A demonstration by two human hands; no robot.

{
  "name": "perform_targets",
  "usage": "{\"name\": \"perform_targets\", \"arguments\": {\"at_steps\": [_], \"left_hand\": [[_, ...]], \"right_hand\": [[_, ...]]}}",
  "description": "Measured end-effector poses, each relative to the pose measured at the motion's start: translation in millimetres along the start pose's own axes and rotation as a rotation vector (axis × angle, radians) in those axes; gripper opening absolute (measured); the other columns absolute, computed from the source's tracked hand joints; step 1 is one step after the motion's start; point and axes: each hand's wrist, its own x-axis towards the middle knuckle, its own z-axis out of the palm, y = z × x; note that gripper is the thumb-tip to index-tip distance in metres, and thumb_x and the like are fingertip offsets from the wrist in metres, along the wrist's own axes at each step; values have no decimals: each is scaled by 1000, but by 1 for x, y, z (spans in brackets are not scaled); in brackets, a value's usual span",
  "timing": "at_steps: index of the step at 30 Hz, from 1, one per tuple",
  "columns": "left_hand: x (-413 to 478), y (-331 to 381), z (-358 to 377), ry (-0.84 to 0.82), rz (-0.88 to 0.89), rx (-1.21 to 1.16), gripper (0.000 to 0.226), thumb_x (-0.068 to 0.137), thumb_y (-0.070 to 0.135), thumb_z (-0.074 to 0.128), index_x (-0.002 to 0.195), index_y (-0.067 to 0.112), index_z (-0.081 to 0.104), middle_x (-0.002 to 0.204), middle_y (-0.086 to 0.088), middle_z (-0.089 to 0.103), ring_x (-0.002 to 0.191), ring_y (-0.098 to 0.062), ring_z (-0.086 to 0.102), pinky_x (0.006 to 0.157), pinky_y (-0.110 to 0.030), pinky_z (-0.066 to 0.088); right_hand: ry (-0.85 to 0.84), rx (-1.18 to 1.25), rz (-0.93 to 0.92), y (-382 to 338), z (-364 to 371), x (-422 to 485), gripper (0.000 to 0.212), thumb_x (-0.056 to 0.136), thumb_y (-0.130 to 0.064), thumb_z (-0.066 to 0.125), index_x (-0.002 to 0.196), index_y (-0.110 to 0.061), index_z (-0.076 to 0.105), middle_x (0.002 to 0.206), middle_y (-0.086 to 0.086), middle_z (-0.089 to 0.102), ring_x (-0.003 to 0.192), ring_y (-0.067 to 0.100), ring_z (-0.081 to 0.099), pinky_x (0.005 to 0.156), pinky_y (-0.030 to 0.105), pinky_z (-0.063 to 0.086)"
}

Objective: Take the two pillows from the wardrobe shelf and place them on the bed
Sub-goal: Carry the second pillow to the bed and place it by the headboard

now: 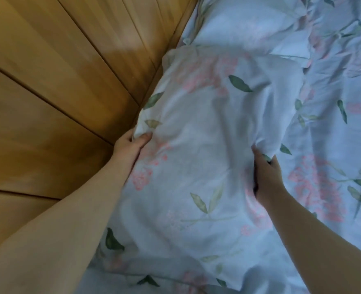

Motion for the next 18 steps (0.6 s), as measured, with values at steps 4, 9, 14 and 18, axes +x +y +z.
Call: {"name": "perform_targets", "arguments": {"at_steps": [4, 9, 14, 18], "left_hand": [[8, -44, -11, 176, -322, 321, 75, 82, 52, 60, 143, 17, 33, 145, -12, 43, 125, -35, 48, 104, -44, 43], [-8, -86, -26, 154, -481, 382, 93, 74, 76, 41, 146, 21, 23, 147, -14, 36, 130, -38, 40, 108, -52, 35], [-32, -113, -32, 244, -546, 309, 95, 74, 80, 33, 145, 17, 29, 146, -14, 40, 128, -37, 43, 106, -46, 38], [-59, -121, -30, 144, -738, 119, 70, 96, 55, 24, 133, -1, 44, 145, -20, 40, 126, -31, 43, 100, -37, 37]], "right_hand": [[92, -254, 184, 31, -17, 6, 59, 72, -57, 59, 120, -25, 51, 121, 9, 57, 103, 29, 58, 94, 42, 49], [242, -716, 394, 66, -52, -22, 65, 84, -53, 41, 135, -13, 42, 133, 23, 47, 118, 42, 46, 104, 49, 37], [150, -778, 466, 74, -66, -52, 55, 86, -23, 53, 135, -5, 35, 123, 21, 49, 101, 39, 55, 94, 49, 48], [156, -877, 532, 82, -81, -81, 46, 92, -14, 46, 132, 7, 41, 132, 24, 51, 120, 38, 49, 102, 41, 36]]}}
